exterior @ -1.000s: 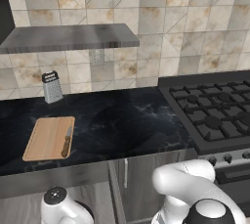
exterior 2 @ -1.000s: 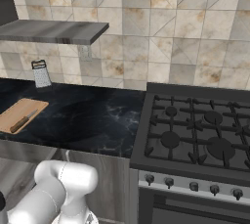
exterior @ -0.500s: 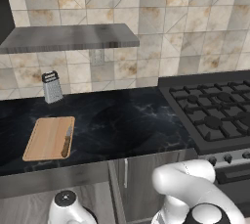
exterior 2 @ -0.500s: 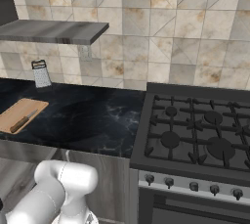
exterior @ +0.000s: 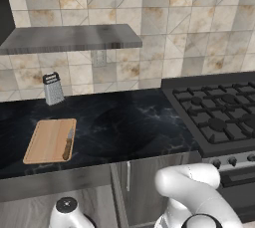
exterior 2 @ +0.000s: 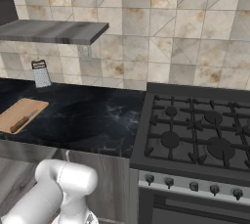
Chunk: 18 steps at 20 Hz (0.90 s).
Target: Open the drawer on the left and place the cutting tools on the cutting board.
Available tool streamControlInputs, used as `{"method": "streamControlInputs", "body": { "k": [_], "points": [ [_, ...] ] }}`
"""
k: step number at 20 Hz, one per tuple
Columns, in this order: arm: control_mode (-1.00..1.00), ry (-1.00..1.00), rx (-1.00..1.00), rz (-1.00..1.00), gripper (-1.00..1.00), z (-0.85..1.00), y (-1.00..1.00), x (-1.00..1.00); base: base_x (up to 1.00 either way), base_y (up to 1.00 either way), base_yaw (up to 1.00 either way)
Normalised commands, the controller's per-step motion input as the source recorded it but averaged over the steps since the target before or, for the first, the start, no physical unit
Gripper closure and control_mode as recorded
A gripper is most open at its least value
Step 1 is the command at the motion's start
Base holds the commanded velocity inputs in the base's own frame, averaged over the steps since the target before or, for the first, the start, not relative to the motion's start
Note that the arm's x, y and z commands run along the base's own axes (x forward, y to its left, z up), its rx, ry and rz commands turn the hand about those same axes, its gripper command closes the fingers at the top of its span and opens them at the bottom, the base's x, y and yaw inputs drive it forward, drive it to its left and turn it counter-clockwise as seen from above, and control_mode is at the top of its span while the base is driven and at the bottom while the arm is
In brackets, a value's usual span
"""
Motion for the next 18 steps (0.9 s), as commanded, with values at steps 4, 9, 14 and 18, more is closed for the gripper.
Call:
{"method": "streamControlInputs", "body": {
  "k": [4, 9, 14, 18],
  "points": [
    [-1.0, 0.01, -0.06, 0.0, -1.0, -0.01, 0.3, 0.07, 0.0, 0.0, 0.0],
    [-1.0, 0.0, -0.05, 0.0, -1.0, -0.04, 0.31, 0.02, 0.0, 0.0, 0.0],
    [-1.0, 0.01, -0.04, 0.0, -1.0, -0.12, 0.33, 0.0, 0.0, 0.0, 0.0],
    [-1.0, 0.01, -0.02, 0.0, -1.0, -0.19, 0.25, 0.03, 0.0, 0.0, 0.0]
  ]
}}
